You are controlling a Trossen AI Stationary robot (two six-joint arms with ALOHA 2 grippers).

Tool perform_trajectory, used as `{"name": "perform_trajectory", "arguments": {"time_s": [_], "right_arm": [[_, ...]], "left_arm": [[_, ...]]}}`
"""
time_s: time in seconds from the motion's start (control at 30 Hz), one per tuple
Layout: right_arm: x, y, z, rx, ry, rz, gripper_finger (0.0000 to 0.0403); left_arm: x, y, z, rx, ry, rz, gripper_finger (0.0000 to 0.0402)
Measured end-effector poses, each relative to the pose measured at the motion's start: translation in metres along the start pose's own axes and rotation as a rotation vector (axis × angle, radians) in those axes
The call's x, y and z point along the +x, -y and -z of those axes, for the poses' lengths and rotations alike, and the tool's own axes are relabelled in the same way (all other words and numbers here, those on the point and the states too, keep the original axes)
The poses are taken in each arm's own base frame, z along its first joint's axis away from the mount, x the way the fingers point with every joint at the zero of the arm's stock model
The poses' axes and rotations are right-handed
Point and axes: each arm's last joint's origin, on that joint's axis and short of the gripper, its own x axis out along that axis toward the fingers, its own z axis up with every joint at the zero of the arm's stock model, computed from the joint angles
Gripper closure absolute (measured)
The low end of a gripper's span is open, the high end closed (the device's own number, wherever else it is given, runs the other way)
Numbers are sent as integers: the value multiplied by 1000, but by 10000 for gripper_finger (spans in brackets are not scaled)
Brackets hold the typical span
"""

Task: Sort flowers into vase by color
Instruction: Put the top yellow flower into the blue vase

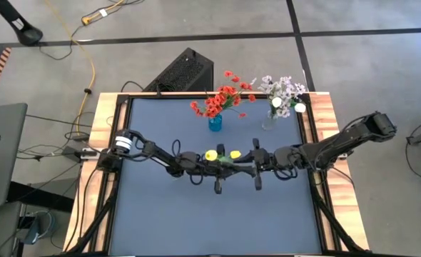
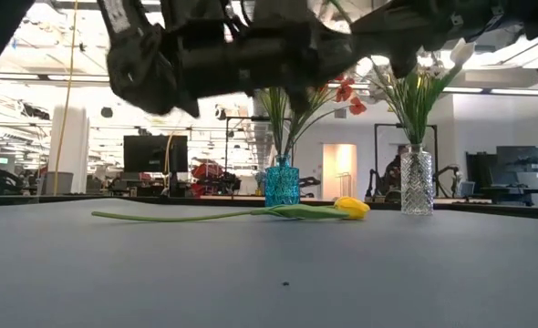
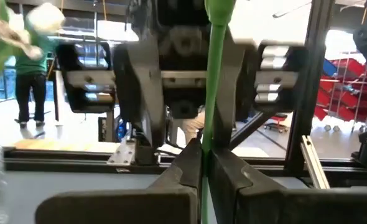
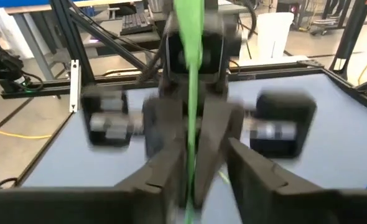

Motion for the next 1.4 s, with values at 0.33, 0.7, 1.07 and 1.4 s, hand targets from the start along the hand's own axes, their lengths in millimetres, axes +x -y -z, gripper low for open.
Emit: {"name": "perform_trajectory", "arguments": {"time_s": [0.33,0.7,1.07,1.4], "right_arm": [[-27,7,-9,-43,-59,16,165],[-24,9,4,-20,-163,61,164],[-16,15,10,-12,-191,97,164],[-17,13,13,-5,-226,94,164]], "left_arm": [[-39,-5,-67,85,-130,-123,401],[-114,-47,-84,53,2,-570,401],[-55,-65,-48,395,-172,-424,401],[-30,-99,-66,566,-298,-510,401]]}}
